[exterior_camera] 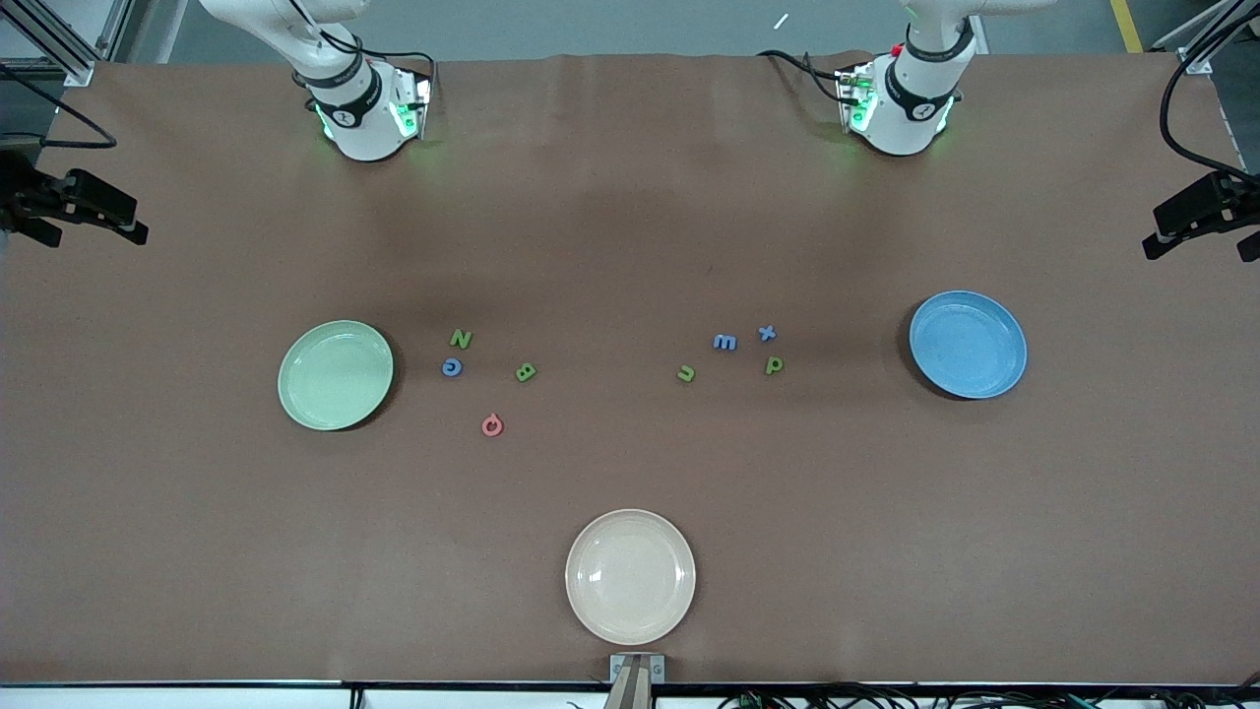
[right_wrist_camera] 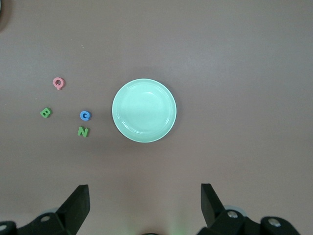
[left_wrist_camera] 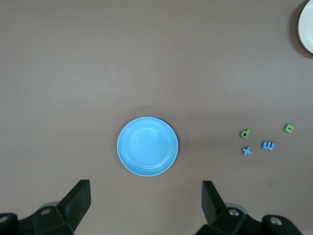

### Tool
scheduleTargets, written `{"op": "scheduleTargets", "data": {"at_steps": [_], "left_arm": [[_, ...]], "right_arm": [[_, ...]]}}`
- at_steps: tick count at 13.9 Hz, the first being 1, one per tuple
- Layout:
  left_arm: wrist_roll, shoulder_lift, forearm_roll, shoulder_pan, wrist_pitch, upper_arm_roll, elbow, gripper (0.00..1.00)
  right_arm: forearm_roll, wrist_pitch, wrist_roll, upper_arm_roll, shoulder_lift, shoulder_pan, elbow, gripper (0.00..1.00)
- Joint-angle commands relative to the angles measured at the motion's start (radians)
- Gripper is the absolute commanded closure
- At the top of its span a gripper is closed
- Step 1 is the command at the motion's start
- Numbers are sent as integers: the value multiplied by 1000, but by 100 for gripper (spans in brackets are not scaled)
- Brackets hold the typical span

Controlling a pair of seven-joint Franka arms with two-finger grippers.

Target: Sort upper and lower case letters into plates

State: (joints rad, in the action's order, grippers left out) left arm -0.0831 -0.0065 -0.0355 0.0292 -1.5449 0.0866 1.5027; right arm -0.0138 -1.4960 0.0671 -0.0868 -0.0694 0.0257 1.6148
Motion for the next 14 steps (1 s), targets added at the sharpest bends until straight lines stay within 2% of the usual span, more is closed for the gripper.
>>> {"op": "scheduleTargets", "data": {"at_steps": [1,9,14], "left_arm": [[5,-26,-4,0,-9,-1,13,0],[3,-26,-17,0,2,-5,13,0],[6,32,-27,23,-3,-28,54,0]], "right_arm": [[-2,-7,-13,2,-23,2,23,0],[0,-4,-12,2,-20,-1,7,0],[0,-1,-15,2,-15,0,-7,0]]}}
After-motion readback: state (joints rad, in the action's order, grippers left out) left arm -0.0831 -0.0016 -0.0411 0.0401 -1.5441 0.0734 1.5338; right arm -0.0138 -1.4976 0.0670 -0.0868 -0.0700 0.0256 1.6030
